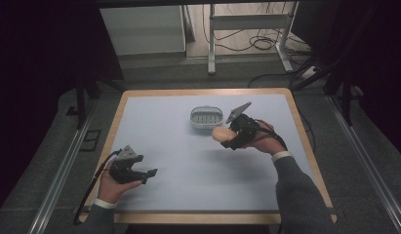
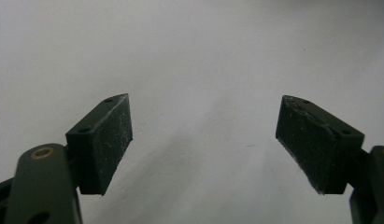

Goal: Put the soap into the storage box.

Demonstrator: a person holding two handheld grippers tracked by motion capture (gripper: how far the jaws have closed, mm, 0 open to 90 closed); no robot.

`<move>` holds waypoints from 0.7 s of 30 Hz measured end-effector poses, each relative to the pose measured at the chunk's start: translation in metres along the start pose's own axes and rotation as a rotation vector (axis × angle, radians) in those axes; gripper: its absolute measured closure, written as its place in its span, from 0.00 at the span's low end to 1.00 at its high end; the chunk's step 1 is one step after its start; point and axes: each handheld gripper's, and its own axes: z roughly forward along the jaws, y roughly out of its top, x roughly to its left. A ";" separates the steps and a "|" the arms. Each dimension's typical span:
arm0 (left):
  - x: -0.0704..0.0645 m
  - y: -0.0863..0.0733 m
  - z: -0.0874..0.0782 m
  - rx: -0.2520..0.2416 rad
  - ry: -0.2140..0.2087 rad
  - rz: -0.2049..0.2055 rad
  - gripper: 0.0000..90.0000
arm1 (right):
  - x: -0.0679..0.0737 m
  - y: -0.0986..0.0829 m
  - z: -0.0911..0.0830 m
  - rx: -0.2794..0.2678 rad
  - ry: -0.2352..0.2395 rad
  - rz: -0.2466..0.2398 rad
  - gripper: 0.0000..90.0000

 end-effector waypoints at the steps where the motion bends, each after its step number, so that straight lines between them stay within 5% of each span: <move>1: 0.000 0.000 0.000 0.000 0.000 0.001 0.21 | -0.001 0.002 -0.001 -0.004 -0.001 0.004 0.35; 21: 0.001 0.000 -0.001 -0.003 0.000 -0.001 0.21 | -0.012 0.023 -0.003 -0.016 -0.007 -0.009 0.35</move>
